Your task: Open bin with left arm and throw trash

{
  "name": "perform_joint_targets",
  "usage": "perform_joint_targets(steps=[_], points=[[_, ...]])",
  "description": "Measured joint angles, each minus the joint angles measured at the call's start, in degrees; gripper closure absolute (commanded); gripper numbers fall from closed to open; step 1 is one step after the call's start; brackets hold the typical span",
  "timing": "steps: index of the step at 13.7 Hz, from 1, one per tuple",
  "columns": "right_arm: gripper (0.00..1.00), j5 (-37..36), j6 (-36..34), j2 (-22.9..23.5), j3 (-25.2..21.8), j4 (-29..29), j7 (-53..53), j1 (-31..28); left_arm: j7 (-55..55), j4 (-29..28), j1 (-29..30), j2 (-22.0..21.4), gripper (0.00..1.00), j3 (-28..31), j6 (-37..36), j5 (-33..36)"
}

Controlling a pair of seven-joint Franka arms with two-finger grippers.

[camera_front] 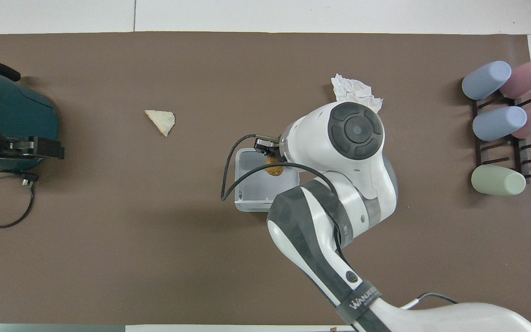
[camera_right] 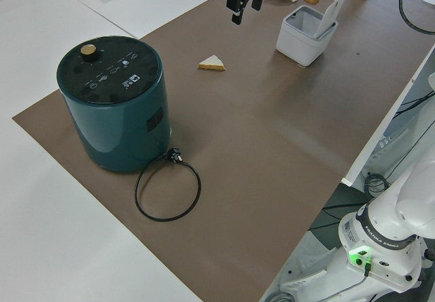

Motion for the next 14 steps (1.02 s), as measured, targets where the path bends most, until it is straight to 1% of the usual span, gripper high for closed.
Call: perform_joint_targets(steps=[2,3,4,5,6,7,8,10,12,14], points=[[1.0,0.0,1.3,0.3,0.0,-1.0,1.1,1.0,0.0,4.5,1.4,2.4,0.0,0.0,-2.1,0.0],[0.93,0.0,1.3,0.2,-0.1,-1.3,1.1,1.0,0.0,6.2,2.1,3.5,0.0,0.0,-2.7,-0.1],[0.67,0.1,1.3,0.2,-0.3,-1.7,1.2,0.9,0.0,7.5,2.6,4.5,0.0,0.0,-2.8,-0.1],[0.49,0.1,1.3,0.2,-0.3,-2.1,1.4,0.8,0.0,8.1,2.7,5.2,0.0,-0.1,-2.8,-0.2],[0.4,0.1,1.3,0.2,-0.4,-2.4,2.1,0.9,0.0,8.3,2.6,6.1,0.0,-0.3,-2.4,-0.2],[0.04,0.2,1.3,0.2,-0.3,-2.5,3.1,0.9,0.0,8.3,2.6,7.2,0.0,-0.8,-1.3,-0.3],[0.0,0.2,1.3,0.2,-0.3,-2.6,3.6,0.9,-0.1,8.3,2.3,8.7,0.0,-1.3,0.1,-0.4],[0.0,0.2,1.3,0.2,-0.3,-2.5,3.8,1.0,-1.9,8.1,1.2,12.3,0.0,-1.9,3.7,-0.5],[0.0,-0.6,1.3,0.0,-0.3,-2.3,3.7,1.1,-5.5,8.0,-0.9,17.0,0.0,-2.0,8.8,-0.5],[0.0,-6.0,1.6,0.0,-0.8,-1.5,1.3,0.4,-7.1,7.3,-2.7,21.7,0.0,-2.1,14.4,-0.5]])
